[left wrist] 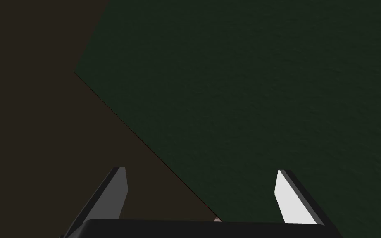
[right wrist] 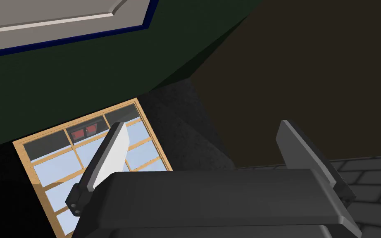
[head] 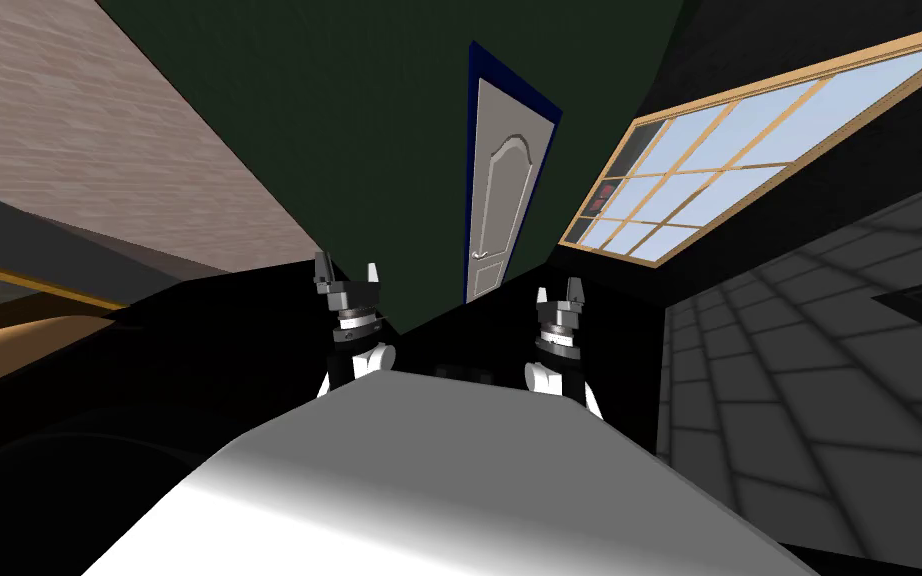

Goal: Pull the door open

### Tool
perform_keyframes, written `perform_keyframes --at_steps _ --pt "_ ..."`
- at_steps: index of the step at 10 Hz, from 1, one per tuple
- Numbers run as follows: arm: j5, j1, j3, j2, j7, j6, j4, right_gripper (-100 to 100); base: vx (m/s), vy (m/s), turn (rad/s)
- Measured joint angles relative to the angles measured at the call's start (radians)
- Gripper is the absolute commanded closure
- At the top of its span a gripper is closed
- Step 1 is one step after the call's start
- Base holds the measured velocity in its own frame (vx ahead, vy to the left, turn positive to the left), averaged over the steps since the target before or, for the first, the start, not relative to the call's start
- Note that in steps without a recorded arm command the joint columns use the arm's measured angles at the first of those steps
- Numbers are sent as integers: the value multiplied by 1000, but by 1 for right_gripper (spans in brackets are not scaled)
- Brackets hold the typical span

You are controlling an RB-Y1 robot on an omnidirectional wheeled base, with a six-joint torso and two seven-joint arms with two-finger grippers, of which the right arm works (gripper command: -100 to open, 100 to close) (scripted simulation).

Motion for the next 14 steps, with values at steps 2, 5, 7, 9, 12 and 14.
perform_keyframes --at_steps 2,5,7,9,12,14 --pt "-4 -21 -4 -14 -1 -7 44 -100 104 -43 119" --pt "-8 -54 -10 -31 -2 -18 110 -100 96 -58 103" --pt "-13 -69 -11 -46 -4 -29 157 -100 102 -48 93" --pt "-16 -93 -16 -57 -5 -35 202 -100 80 -34 88" --pt "-20 -130 -20 -70 -4 -41 271 -100 73 -51 105" --pt "-23 -152 -22 -79 -4 -52 323 -100 92 -51 116"
